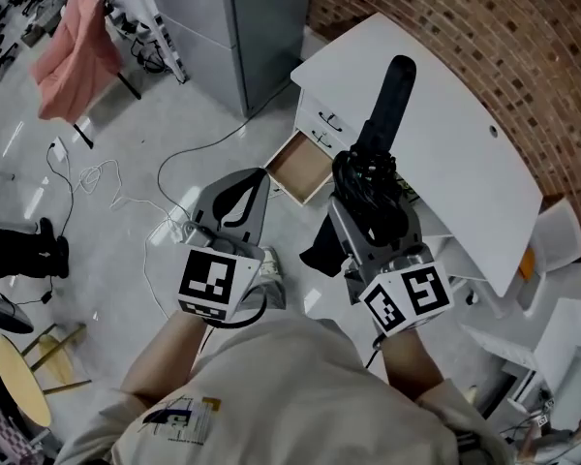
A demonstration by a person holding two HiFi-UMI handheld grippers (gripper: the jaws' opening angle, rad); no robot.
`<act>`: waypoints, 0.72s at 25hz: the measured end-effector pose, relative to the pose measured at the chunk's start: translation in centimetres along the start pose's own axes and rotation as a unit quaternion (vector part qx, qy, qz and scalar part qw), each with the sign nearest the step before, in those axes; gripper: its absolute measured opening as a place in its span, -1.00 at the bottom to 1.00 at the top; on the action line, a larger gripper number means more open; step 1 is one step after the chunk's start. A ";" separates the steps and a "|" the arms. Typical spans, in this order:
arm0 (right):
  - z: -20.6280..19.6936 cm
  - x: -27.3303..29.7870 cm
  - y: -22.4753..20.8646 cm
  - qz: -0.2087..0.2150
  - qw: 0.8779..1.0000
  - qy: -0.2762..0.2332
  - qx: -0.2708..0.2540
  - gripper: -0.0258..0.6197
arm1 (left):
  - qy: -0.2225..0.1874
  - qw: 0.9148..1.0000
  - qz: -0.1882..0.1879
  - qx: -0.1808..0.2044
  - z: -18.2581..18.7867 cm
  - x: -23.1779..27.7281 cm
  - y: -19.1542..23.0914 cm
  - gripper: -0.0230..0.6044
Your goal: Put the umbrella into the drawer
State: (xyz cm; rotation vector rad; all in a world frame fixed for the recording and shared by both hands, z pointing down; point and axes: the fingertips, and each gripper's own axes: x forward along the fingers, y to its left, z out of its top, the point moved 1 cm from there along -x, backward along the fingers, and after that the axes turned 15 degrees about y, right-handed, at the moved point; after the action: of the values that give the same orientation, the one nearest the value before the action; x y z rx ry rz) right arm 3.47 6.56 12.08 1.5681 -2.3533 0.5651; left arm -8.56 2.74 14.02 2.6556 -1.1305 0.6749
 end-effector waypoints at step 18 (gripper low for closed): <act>-1.8 14.8 -5.7 0.012 0.996 0.090 0.013 -0.08 | 0.060 0.997 -0.001 -0.047 -3.5 10.9 7.1 -0.90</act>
State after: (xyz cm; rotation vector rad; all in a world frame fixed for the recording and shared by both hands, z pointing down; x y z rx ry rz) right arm 3.01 -6.81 20.84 1.4374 -2.2419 0.7139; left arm -8.20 -7.95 22.19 2.5023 -1.0977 0.7519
